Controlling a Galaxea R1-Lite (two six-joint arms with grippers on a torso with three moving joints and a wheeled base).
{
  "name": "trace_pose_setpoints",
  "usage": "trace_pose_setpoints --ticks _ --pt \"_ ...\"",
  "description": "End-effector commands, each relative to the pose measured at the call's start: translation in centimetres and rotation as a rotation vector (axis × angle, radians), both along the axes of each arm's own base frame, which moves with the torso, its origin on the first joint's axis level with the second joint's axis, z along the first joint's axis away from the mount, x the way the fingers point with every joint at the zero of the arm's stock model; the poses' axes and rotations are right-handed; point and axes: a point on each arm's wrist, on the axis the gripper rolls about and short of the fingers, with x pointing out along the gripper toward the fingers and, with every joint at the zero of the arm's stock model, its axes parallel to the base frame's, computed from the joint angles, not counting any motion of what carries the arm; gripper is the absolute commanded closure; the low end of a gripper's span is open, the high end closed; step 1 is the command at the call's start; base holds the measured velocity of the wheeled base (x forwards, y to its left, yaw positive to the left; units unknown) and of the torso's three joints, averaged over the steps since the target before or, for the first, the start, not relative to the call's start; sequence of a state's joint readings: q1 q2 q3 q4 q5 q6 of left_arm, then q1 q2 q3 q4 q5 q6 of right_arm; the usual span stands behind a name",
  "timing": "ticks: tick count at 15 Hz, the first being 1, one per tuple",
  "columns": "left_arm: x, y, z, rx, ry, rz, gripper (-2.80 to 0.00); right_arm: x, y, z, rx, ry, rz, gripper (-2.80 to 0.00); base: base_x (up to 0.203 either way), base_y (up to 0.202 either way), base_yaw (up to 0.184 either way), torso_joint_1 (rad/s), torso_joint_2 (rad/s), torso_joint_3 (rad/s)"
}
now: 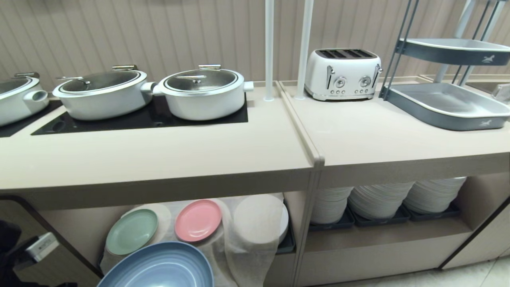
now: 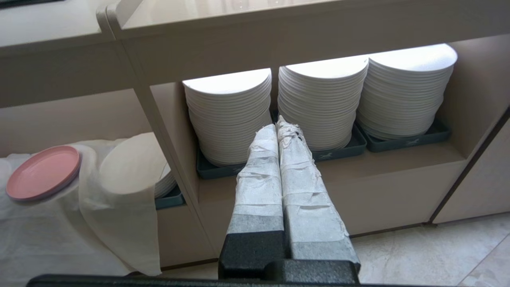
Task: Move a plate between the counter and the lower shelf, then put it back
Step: Put the plate in the cupboard
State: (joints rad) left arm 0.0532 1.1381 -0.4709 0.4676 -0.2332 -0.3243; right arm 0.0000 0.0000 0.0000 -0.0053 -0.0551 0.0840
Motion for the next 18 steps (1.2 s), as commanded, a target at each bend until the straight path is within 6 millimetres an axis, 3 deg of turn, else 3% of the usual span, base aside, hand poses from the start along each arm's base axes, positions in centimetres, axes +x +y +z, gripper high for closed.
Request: trace_pose_setpoints --ticks 1,18 --pt "-0.01 -0.01 0.02 0.000 0.003 0.003 0.00 0.01 0.00 0.01 0.000 0.001 0.000 0.00 0.000 0.000 0.000 -0.228 0.50 0.265" --pt "-0.03 0.01 -0.06 -0.001 0.007 0.005 0.00 0.01 0.00 0.01 0.000 0.001 0.000 0.00 0.000 0.000 0.000 -0.228 0.52 0.290"
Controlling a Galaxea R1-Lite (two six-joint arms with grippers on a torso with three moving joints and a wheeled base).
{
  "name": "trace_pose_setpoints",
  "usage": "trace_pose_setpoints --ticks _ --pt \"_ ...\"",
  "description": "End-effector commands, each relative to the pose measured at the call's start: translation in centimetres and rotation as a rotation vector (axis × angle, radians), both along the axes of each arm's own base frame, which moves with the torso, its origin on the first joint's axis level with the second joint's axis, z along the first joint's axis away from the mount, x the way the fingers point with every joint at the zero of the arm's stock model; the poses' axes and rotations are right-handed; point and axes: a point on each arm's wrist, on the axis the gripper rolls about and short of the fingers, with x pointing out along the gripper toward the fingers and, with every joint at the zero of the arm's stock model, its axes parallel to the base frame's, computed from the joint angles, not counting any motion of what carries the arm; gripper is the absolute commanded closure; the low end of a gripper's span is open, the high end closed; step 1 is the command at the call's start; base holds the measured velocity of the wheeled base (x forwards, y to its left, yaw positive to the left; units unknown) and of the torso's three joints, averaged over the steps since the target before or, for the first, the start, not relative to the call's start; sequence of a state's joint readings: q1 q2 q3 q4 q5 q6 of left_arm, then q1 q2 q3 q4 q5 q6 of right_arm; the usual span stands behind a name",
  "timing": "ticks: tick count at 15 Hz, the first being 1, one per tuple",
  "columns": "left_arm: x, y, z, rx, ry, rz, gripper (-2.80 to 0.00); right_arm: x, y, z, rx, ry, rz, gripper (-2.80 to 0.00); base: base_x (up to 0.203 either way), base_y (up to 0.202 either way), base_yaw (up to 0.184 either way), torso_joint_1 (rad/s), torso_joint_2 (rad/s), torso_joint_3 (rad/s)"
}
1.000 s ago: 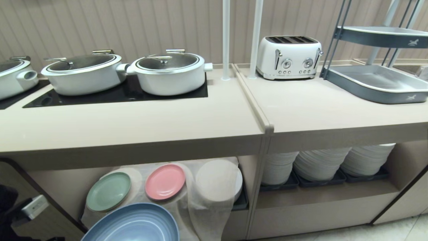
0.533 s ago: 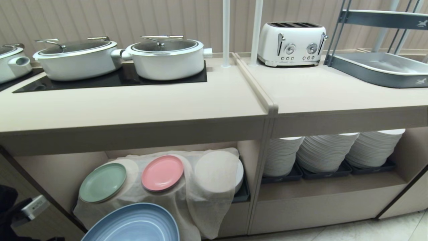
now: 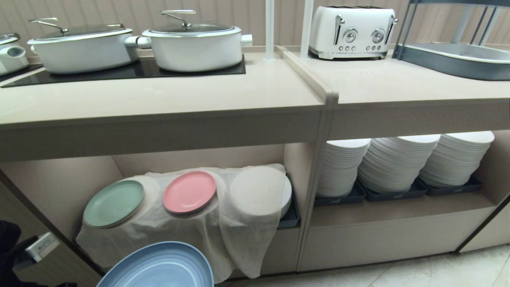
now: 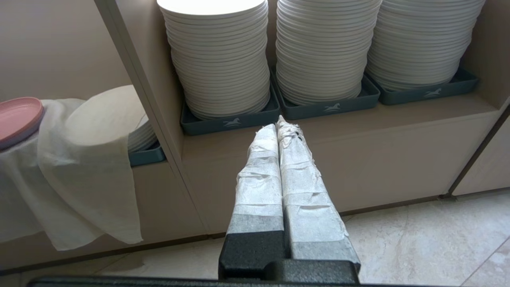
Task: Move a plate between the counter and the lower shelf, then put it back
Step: Put the plate in the cupboard
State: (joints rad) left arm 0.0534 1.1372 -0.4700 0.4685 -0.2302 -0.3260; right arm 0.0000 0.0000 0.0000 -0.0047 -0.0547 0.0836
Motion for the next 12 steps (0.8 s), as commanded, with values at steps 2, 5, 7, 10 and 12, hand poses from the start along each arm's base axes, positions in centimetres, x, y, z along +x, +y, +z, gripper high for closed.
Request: trace_pose_setpoints --ticks 2,5,7,10,12 --pt "0.00 0.00 -0.05 -0.004 0.006 0.001 0.00 0.01 0.00 0.02 0.001 0.000 -0.001 0.00 0.000 0.000 0.000 -0.183 0.48 0.287" --pt "-0.06 -0.01 -0.15 -0.004 0.010 0.001 0.00 0.01 0.00 0.02 0.001 0.000 -0.001 0.00 0.000 0.000 0.000 -0.170 0.47 0.294" --pt "-0.11 -0.01 -0.17 -0.003 0.011 0.002 0.00 0.01 0.00 0.02 0.001 0.000 -0.001 0.00 0.000 0.000 0.000 -0.156 0.47 0.295" --pt "-0.08 0.00 -0.14 -0.003 0.009 0.002 0.00 0.01 0.00 0.02 0.001 0.000 -0.001 0.00 0.000 0.000 0.000 -0.135 0.45 0.315" --pt "-0.07 0.01 -0.15 -0.003 0.010 0.003 0.00 0.00 0.00 0.01 0.001 -0.001 -0.001 0.00 0.000 0.000 0.000 -0.092 0.37 0.273"
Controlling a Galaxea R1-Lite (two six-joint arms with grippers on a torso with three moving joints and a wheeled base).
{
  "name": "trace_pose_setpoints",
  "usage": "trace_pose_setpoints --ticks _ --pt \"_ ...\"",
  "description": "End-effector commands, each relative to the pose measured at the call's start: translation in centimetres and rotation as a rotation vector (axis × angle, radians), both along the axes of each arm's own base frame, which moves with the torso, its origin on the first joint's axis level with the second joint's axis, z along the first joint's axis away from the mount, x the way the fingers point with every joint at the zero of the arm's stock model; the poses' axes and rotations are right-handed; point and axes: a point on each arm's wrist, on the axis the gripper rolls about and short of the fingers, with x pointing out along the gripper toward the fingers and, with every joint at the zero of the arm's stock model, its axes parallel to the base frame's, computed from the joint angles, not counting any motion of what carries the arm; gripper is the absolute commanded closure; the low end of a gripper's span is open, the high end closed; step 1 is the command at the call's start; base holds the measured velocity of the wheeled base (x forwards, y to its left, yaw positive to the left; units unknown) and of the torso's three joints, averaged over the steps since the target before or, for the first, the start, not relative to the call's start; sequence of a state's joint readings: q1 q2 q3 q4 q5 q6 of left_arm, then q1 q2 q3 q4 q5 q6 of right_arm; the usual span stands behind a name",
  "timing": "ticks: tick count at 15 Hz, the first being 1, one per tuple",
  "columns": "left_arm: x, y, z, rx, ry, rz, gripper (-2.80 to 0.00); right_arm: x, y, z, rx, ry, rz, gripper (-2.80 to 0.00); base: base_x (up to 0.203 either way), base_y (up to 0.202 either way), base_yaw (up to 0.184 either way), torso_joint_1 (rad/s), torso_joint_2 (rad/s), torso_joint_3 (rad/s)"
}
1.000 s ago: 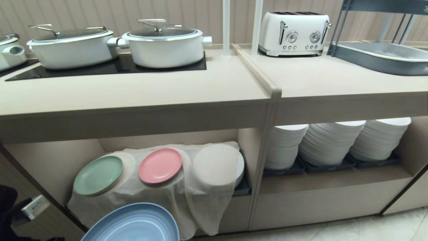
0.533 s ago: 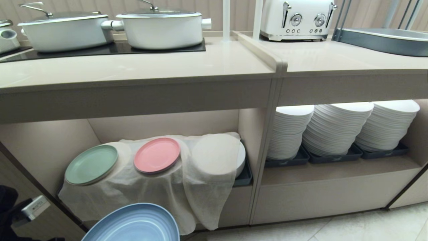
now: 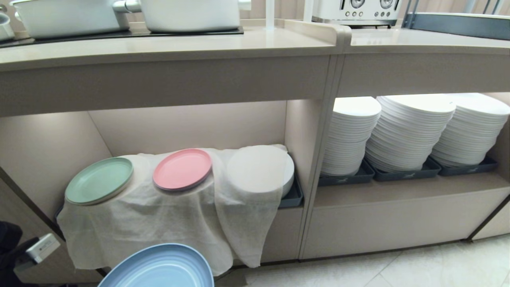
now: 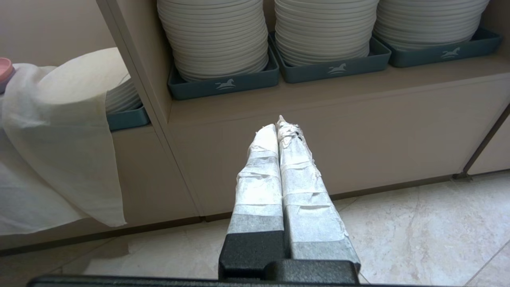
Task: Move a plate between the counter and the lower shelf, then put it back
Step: Put the plate in the cupboard
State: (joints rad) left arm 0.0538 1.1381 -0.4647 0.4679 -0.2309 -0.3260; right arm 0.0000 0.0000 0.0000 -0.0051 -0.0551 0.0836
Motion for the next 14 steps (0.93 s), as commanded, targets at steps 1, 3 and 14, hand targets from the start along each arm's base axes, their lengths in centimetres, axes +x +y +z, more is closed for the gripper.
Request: trace_pose_setpoints --ticks 1,3,14 --pt "0.00 0.01 0.02 -0.002 0.002 0.003 0.00 0.00 0.00 0.01 0.001 -0.001 0.000 0.00 0.000 0.000 0.000 -0.039 0.16 0.117" --pt "0.03 0.01 0.06 -0.002 -0.001 0.003 0.00 0.00 0.00 0.01 0.001 -0.001 0.000 0.00 0.000 0.000 0.000 -0.016 0.07 0.058" --pt "0.17 0.08 0.25 -0.002 -0.012 0.009 0.00 0.00 0.00 0.01 0.001 -0.001 -0.001 0.00 0.000 0.000 0.000 -0.001 0.00 0.002"
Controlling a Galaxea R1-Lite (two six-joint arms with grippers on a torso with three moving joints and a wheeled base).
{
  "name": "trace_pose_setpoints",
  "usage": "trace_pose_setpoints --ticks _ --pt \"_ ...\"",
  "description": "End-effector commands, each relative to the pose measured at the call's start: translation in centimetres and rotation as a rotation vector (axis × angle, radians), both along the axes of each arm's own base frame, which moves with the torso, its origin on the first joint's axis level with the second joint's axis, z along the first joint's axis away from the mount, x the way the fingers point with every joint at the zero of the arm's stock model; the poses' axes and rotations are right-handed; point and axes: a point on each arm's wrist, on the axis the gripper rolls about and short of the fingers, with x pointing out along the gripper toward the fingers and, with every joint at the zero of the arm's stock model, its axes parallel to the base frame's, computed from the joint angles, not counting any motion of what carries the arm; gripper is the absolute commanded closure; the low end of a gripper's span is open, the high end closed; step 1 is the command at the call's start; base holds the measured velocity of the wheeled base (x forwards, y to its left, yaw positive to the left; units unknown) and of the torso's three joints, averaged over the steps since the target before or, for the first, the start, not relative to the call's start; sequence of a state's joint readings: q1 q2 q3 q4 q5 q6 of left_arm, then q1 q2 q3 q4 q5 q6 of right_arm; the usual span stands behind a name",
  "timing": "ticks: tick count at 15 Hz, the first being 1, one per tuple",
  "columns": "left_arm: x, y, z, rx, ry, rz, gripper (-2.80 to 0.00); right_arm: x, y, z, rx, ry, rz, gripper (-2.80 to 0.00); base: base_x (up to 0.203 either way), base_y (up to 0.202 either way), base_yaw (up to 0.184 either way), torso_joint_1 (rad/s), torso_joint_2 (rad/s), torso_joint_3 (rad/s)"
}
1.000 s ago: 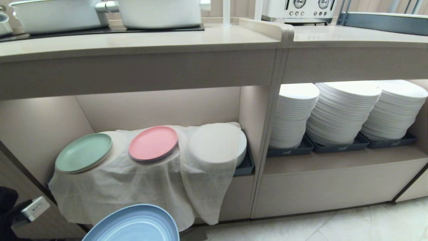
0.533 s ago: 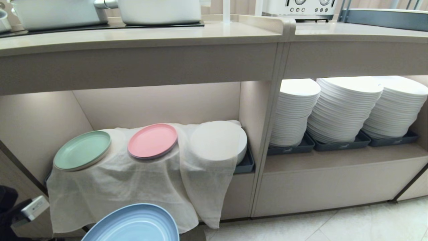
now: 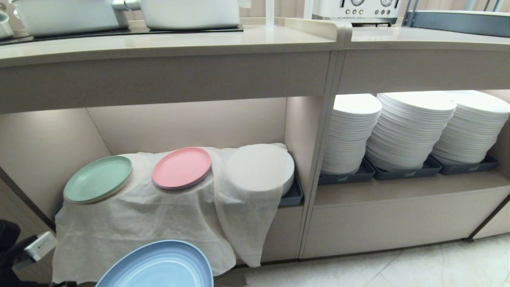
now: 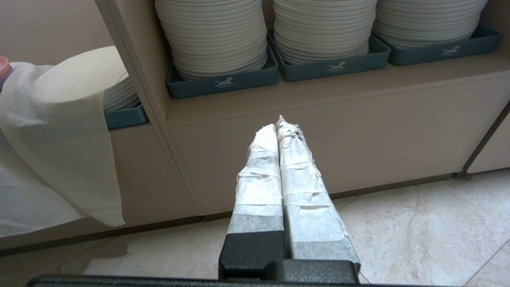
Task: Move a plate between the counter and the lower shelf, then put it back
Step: Put the plate in the cupboard
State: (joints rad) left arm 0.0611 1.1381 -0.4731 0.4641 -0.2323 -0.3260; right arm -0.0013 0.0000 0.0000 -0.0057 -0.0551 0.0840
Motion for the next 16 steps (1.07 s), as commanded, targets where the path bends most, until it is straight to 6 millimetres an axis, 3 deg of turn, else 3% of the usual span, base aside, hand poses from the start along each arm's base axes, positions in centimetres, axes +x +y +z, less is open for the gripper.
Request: trace_pose_setpoints --ticks 1,8,13,16 --pt "0.1 0.0 0.1 -0.004 -0.003 0.001 0.00 0.0 0.0 0.0 0.000 0.000 0.000 0.00 0.000 0.000 0.000 0.000 0.00 0.000" --pt "1.6 -0.2 0.6 -0.036 -0.087 -0.035 0.00 0.0 0.0 0.0 0.000 0.000 0.000 0.00 0.000 0.000 0.000 0.000 0.00 0.000" --pt "3.4 -1.6 2.2 -0.131 -0.108 -0.094 0.00 0.0 0.0 0.0 -0.001 0.000 0.000 0.00 0.000 0.000 0.000 0.000 0.00 0.000" --pt "4.9 -2.3 2.2 -0.155 -0.106 -0.101 0.00 0.0 0.0 0.0 -0.001 0.000 0.000 0.00 0.000 0.000 0.000 0.000 0.00 0.000"
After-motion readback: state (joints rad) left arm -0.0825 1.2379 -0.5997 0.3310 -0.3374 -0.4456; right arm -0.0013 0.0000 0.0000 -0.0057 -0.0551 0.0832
